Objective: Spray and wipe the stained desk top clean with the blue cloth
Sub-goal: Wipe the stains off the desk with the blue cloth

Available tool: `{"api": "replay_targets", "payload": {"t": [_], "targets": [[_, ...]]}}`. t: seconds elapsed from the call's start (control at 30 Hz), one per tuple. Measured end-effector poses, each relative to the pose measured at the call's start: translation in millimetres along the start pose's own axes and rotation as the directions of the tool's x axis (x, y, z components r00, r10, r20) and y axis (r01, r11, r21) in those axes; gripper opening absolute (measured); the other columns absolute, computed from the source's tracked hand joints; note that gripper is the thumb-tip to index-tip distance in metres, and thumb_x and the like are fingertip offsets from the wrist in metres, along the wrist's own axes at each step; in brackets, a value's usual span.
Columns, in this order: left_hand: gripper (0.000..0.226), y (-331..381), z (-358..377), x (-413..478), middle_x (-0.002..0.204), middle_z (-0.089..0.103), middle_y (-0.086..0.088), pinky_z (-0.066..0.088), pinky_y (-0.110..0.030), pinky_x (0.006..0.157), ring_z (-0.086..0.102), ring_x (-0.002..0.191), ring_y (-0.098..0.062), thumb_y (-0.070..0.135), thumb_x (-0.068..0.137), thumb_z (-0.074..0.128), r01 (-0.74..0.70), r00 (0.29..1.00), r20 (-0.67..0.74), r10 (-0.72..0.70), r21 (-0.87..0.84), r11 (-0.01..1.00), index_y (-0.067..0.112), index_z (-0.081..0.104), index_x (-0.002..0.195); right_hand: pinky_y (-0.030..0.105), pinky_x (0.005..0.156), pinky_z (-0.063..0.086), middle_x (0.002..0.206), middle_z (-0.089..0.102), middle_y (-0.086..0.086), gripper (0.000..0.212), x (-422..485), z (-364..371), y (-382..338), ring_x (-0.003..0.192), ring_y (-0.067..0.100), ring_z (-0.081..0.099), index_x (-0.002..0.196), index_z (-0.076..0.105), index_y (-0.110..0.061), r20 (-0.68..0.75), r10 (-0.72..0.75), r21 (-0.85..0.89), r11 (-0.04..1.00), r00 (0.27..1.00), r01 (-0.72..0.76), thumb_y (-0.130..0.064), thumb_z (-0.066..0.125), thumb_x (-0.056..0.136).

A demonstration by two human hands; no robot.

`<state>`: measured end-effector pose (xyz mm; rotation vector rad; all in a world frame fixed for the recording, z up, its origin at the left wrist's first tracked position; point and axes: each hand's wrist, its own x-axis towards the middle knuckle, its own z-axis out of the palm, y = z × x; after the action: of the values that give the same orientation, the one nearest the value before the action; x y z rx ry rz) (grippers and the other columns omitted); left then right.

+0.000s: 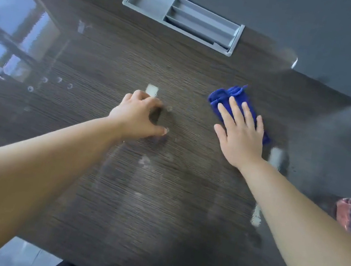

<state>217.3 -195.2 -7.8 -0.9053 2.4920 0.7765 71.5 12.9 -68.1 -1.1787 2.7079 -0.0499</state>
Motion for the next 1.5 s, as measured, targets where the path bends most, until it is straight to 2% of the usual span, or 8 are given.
{"api": "replay_targets", "payload": {"t": [0.17,0.47,0.67,0.9,1.17,1.27,1.4,1.5], "targets": [[0.047,-27.3,-1.9,2.6,0.135,0.044,-0.005,0.031,-0.034,0.104,0.035,0.127,-0.030,0.024,0.084,0.058,0.069,0.976,-0.196,-0.098,-0.152,0.986,0.025,0.052,0.130,0.057,0.114,0.001,0.160,-0.005,-0.006,0.056,39.1,-0.1,-80.0,0.146,0.025,-0.006,0.150,0.003,-0.035,0.032,0.252,0.028,0.967,0.967,-0.253,-0.052,0.016,0.099],[0.054,-113.4,-20.7,-10.5,0.145,0.027,-0.004,0.022,-0.043,0.110,0.016,0.135,-0.030,0.037,0.088,0.053,0.191,0.941,-0.291,-0.173,0.034,0.981,0.027,0.037,0.138,0.057,0.108,0.024,0.151,0.035,-0.003,0.053,29.2,4.0,-100.9,0.138,0.027,0.034,0.140,0.043,-0.033,0.046,-0.378,-0.030,0.925,0.925,0.380,-0.050,0.027,0.092],[0.050,-162.0,-31.4,-10.5,0.151,0.022,-0.003,0.013,-0.043,0.113,0.013,0.138,-0.030,0.042,0.093,0.043,0.234,0.931,-0.298,-0.210,0.044,0.971,0.030,0.034,0.141,0.054,0.115,0.000,0.159,-0.007,-0.007,0.054,90.0,1.7,-187.6,0.146,0.023,-0.006,0.150,0.005,-0.036,0.065,0.261,0.090,0.960,0.963,-0.266,-0.052,0.014,0.099],[0.052,-191.1,-46.0,-18.6,0.147,0.027,-0.003,0.020,-0.040,0.110,0.015,0.136,-0.029,0.025,0.085,0.054,0.201,0.926,-0.320,-0.200,-0.028,0.979,0.026,0.042,0.136,0.056,0.110,0.020,0.152,0.034,-0.004,0.051,52.9,18.7,-222.3,0.139,0.026,0.031,0.140,0.043,-0.033,0.042,-0.445,0.023,0.895,0.894,0.445,-0.048,0.029,0.094],[0.060,-253.2,-63.7,-30.8,0.148,0.026,-0.002,0.018,-0.041,0.112,0.014,0.136,-0.029,0.023,0.083,0.054,0.311,0.900,-0.315,-0.303,-0.027,0.950,0.025,0.037,0.140,0.055,0.114,-0.002,0.159,-0.008,-0.007,0.055,170.0,0.4,-294.1,0.146,0.023,-0.008,0.150,0.004,-0.036,0.086,0.159,0.084,0.982,0.983,-0.167,-0.052,0.016,0.099],[0.061,-265.6,-66.1,-34.5,0.147,0.029,-0.002,0.021,-0.041,0.111,0.017,0.135,-0.029,0.020,0.081,0.056,0.274,0.906,-0.321,-0.275,-0.050,0.960,0.024,0.039,0.139,0.057,0.114,-0.002,0.160,-0.005,-0.006,0.056,147.5,10.8,-358.5,0.146,0.025,-0.005,0.150,0.007,-0.035,0.078,-0.087,0.061,0.995,0.993,0.082,-0.053,0.020,0.098],[0.057,-283.4,-73.5,-41.2,0.145,0.032,-0.003,0.023,-0.042,0.110,0.019,0.135,-0.029,0.018,0.081,0.057,0.286,0.875,-0.368,-0.316,-0.136,0.949,0.023,0.044,0.137,0.053,0.114,0.006,0.158,0.017,-0.008,0.054,112.9,17.7,-350.7,0.145,0.023,0.013,0.146,0.028,-0.037,0.091,-0.531,0.026,0.847,0.842,0.531,-0.053,0.025,0.095],[0.054,-306.2,-77.1,-48.7,0.144,0.032,-0.004,0.022,-0.041,0.110,0.018,0.135,-0.029,0.024,0.082,0.053,0.318,0.862,-0.370,-0.346,-0.136,0.938,0.023,0.045,0.135,0.048,0.115,0.003,0.158,0.013,-0.011,0.049,156.4,9.3,-323.9,0.146,0.019,0.010,0.146,0.026,-0.039,0.097,-0.463,-0.005,0.885,0.881,0.465,-0.049,0.026,0.098]]}}
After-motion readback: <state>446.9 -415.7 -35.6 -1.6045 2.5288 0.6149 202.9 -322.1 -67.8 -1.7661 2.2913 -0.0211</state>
